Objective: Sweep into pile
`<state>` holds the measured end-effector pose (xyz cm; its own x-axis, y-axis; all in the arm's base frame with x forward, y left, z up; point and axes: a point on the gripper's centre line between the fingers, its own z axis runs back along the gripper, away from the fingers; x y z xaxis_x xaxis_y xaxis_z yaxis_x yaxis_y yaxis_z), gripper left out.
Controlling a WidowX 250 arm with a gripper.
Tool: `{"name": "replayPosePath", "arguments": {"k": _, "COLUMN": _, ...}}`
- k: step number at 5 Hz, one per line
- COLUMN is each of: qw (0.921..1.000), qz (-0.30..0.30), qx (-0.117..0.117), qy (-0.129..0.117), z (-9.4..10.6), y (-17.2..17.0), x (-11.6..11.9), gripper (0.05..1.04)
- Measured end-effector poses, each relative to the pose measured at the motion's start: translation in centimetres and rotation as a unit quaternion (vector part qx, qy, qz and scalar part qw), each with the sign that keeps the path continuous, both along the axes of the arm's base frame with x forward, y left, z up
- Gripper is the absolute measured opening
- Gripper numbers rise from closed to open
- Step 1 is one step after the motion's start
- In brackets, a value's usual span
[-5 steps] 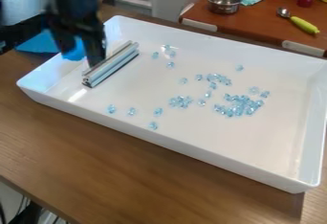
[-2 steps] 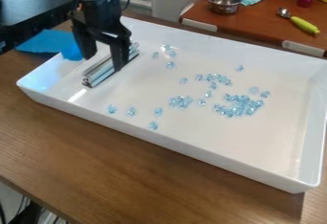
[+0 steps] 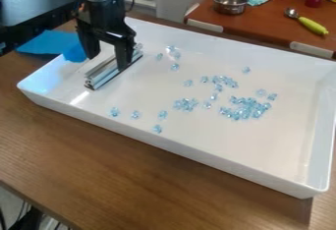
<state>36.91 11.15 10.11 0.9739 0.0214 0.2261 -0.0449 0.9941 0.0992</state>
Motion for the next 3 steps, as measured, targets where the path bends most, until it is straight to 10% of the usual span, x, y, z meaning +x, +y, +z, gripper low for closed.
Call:
{"name": "replayPosePath", "arguments": {"k": 1, "qw": 0.9999, "qz": -0.004, "qx": 0.0, "qy": 0.01, "z": -0.69, "y": 0.5, "x": -0.04, "gripper": 0.95}}
{"name": "replayPosePath", "arguments": {"k": 3, "qw": 0.9996, "qz": -0.02, "qx": -0.005, "qy": 0.02, "z": -1.18, "y": 0.49, "x": -0.14, "gripper": 0.387}}
